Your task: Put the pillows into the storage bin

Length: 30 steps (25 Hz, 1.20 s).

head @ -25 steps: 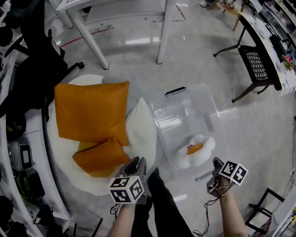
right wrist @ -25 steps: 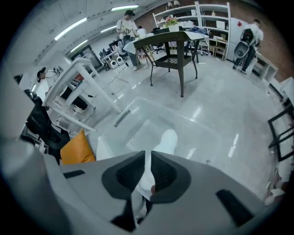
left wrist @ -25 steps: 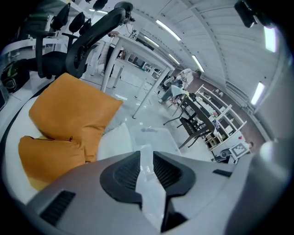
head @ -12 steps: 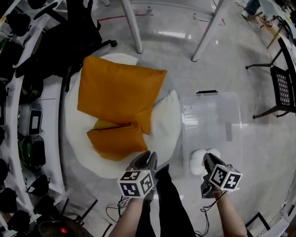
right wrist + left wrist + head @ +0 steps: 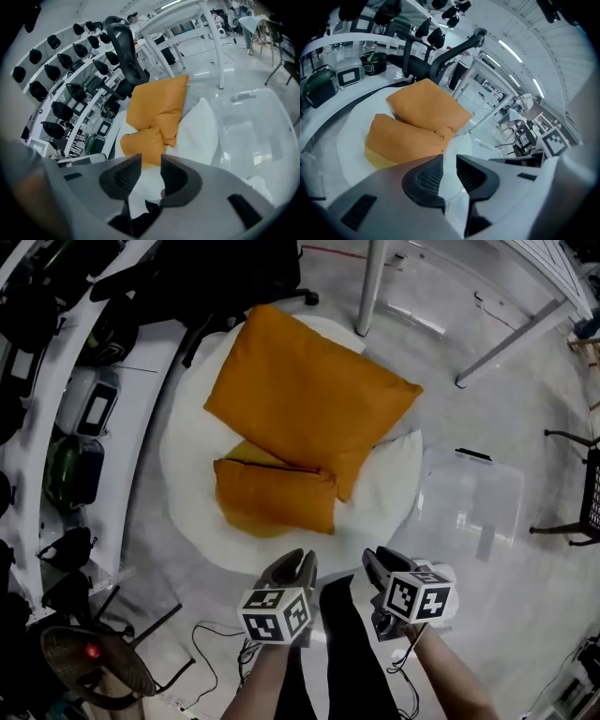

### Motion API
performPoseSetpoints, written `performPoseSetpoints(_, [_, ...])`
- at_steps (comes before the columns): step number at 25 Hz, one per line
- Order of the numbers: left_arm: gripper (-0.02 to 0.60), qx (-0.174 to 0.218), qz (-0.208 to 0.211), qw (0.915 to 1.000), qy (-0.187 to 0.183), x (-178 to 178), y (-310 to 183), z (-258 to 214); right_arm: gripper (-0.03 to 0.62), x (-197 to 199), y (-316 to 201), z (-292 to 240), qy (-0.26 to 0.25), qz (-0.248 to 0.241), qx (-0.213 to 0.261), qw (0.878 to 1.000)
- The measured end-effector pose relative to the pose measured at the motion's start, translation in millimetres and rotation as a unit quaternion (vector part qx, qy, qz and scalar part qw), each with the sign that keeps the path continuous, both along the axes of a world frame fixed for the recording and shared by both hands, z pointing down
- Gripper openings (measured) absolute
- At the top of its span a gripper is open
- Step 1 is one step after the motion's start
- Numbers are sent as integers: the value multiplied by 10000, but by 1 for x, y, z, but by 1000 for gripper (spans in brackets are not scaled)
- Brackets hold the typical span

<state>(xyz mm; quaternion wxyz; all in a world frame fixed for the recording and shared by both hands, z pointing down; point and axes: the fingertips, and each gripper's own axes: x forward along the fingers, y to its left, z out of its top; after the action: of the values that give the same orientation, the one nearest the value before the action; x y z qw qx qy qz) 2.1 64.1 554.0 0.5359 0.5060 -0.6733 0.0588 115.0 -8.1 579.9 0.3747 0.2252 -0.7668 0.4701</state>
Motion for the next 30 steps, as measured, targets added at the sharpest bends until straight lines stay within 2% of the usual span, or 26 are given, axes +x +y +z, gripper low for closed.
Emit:
performPoseSetpoints(5, [83,-77,-518,9986,-9,-31,24,6,133,-48,-7,17,90,-442,63,9990])
performPoseSetpoints(10, [83,-100,-863,9962,-11,-58,38,14,137,-78,-22,38,322,-743,427,9958])
performPoseSetpoints(14, [83,-88,-998,9950,-11,-76,41,22,149,-100,-34,62,461,-643,392,9961])
performPoseSetpoints(19, [83,-78,-1054,9944,-44,-92,41,32,177,-125,-48,94,645,-280,209,9973])
performPoseSetpoints(23, [83,-81,-1314,9913,7,-103,46,41,199,-139,-59,116,797,29,16,9968])
performPoseSetpoints(30, [83,-98,-1660,9860,69,-114,52,59,197,-158,-68,145,1012,-307,-38,9944])
